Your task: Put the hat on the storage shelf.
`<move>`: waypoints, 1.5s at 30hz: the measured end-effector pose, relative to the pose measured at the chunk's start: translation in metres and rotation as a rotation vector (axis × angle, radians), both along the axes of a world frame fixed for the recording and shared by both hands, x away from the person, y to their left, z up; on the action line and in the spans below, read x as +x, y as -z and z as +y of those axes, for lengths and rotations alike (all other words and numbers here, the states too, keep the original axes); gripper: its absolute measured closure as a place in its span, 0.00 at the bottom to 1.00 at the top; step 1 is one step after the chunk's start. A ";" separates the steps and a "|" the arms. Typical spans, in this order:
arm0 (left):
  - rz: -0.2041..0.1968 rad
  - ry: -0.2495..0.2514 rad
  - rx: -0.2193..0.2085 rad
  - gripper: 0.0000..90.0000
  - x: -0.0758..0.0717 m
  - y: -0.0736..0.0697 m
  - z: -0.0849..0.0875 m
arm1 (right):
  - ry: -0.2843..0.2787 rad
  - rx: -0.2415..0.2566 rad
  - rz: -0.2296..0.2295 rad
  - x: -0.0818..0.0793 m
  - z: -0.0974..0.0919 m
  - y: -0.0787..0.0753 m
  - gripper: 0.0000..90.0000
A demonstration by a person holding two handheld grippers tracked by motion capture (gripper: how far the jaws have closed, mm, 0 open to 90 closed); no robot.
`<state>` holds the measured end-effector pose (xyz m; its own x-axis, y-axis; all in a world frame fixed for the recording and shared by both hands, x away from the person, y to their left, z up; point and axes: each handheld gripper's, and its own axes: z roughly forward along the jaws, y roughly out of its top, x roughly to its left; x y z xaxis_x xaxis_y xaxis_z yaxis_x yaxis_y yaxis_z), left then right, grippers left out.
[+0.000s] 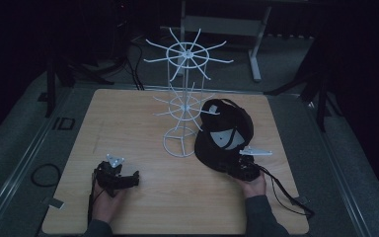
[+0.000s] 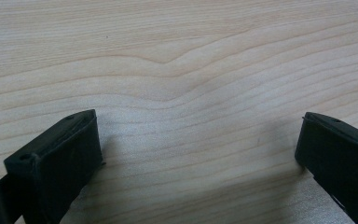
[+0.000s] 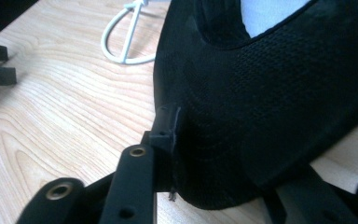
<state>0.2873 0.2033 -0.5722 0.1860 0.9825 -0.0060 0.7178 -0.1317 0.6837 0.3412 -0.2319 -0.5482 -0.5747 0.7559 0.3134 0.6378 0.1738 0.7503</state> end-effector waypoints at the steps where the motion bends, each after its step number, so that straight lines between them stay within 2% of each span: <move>1: 0.000 0.000 0.000 0.00 0.000 0.000 0.000 | -0.002 0.006 -0.001 0.000 0.000 -0.001 0.77; 8: 0.000 0.001 0.001 0.00 0.000 0.000 0.000 | -0.006 0.052 -0.029 -0.003 -0.003 -0.008 0.82; 27: 0.000 0.000 0.000 0.00 0.000 0.000 0.000 | 0.045 0.111 -0.116 -0.007 -0.005 -0.025 0.95; 40: 0.000 0.000 0.000 0.00 0.000 0.000 0.000 | 0.098 0.083 -0.188 -0.010 -0.007 -0.034 0.96; 45: 0.000 0.000 0.000 0.00 0.000 0.000 0.000 | 0.120 0.082 -0.200 -0.009 -0.012 -0.038 0.96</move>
<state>0.2873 0.2033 -0.5721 0.1860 0.9825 -0.0061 0.7179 -0.1316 0.6836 0.3321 -0.2435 -0.5105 -0.5389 0.7992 0.2661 0.4880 0.0387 0.8720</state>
